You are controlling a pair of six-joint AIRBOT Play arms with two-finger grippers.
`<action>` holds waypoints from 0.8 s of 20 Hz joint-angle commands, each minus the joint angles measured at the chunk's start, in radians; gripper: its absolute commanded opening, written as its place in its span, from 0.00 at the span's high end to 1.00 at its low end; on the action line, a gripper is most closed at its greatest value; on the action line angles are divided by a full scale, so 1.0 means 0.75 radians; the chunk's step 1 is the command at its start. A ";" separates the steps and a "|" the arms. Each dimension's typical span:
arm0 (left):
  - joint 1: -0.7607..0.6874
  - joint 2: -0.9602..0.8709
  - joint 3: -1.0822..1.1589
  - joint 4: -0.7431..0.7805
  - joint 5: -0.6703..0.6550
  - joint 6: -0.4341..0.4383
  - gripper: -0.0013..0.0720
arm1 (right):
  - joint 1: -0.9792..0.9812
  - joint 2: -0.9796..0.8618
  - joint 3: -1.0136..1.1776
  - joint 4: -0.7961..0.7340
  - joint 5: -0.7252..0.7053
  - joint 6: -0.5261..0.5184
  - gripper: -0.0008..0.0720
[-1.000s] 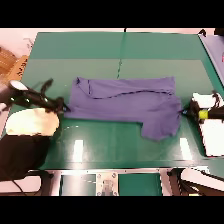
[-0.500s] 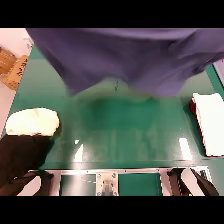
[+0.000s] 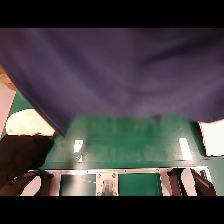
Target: Fold the shirts.
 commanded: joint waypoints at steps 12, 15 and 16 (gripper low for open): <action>-0.224 -0.882 -0.486 -0.110 0.372 0.150 0.95 | 0.450 -0.900 -0.549 0.005 -0.257 -0.144 0.96; -0.263 -1.005 -0.479 -0.138 0.609 0.151 0.95 | 0.452 -1.192 -0.381 0.093 -0.254 -0.143 0.96; -0.271 -1.026 -0.479 -0.149 0.696 0.151 0.96 | 0.452 -1.277 -0.308 0.137 -0.252 -0.143 0.96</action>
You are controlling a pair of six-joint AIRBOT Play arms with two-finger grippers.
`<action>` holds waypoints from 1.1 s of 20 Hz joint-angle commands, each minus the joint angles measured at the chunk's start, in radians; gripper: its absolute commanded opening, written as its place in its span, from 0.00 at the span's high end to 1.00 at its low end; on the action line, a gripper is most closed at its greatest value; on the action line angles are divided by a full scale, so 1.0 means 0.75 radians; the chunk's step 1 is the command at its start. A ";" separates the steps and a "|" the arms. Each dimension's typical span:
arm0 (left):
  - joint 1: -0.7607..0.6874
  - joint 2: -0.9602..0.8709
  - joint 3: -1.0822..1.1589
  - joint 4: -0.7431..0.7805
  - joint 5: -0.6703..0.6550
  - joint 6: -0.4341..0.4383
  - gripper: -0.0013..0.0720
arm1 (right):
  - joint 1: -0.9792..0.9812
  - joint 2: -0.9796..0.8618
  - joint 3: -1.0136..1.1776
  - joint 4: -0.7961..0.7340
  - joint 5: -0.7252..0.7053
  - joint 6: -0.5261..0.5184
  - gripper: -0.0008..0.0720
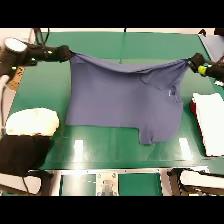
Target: Fold the shirts.
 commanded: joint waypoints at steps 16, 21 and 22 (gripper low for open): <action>-0.048 -0.146 -0.058 0.172 0.310 0.103 0.95 | 0.021 -0.607 0.669 -0.250 0.283 0.203 0.96; -0.048 -0.147 -0.163 0.327 0.160 0.018 0.95 | -0.014 -0.605 0.639 -0.590 0.595 0.291 0.96; -0.048 -0.147 -0.178 0.359 0.141 -0.008 0.95 | -0.014 -0.605 0.631 -0.638 0.644 0.291 0.96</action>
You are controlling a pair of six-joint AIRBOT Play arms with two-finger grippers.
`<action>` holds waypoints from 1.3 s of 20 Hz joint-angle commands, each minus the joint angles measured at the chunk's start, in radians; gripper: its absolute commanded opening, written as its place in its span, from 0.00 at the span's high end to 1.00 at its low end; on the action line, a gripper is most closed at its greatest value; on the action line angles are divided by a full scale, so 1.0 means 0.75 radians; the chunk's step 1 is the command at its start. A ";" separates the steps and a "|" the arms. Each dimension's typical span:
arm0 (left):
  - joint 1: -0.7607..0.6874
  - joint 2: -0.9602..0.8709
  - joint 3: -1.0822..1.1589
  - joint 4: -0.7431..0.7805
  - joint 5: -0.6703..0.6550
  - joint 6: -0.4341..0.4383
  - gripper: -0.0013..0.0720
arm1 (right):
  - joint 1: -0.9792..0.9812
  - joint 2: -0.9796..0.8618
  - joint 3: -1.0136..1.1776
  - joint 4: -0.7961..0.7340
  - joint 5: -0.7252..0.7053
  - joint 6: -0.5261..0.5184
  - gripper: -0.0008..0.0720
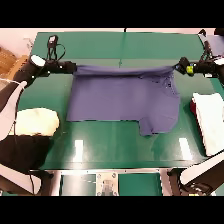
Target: Fold the shirts.
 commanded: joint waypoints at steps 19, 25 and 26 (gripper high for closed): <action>0.021 -0.082 0.173 0.256 -0.525 -0.419 0.32 | -0.025 0.005 -0.016 -0.320 0.423 0.238 0.53; 0.180 -0.057 0.433 0.324 -1.167 -0.639 0.78 | -0.153 0.162 -0.099 -0.328 0.661 0.307 0.79; 0.189 -0.047 0.433 0.327 -1.233 -0.627 0.96 | -0.170 0.216 -0.178 -0.328 0.662 0.306 0.82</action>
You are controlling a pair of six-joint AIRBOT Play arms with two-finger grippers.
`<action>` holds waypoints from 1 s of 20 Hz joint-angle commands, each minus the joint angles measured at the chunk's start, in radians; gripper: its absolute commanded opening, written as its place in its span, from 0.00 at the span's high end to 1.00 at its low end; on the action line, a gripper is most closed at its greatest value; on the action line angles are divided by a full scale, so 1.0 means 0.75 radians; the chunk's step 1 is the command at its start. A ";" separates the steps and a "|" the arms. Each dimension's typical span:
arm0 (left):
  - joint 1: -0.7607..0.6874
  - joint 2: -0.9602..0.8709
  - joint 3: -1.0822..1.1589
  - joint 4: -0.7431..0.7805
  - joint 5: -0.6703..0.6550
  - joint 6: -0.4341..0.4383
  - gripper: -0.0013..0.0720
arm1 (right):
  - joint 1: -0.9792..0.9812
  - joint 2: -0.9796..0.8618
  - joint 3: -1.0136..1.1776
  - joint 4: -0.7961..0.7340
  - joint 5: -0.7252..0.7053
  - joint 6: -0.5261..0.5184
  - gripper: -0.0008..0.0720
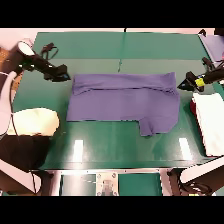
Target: Fold the shirts.
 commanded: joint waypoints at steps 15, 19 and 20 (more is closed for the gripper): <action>-0.015 1.026 -1.456 -0.100 0.368 -0.104 0.03 | -0.363 1.146 -1.518 0.018 -0.261 -0.022 0.40; -0.161 1.022 -1.628 -0.279 0.625 -0.106 0.03 | -0.361 1.130 -1.605 0.072 -0.373 -0.024 0.40; -0.232 1.021 -1.654 -0.298 0.746 -0.140 0.03 | -0.361 1.127 -1.624 0.101 -0.402 -0.026 0.40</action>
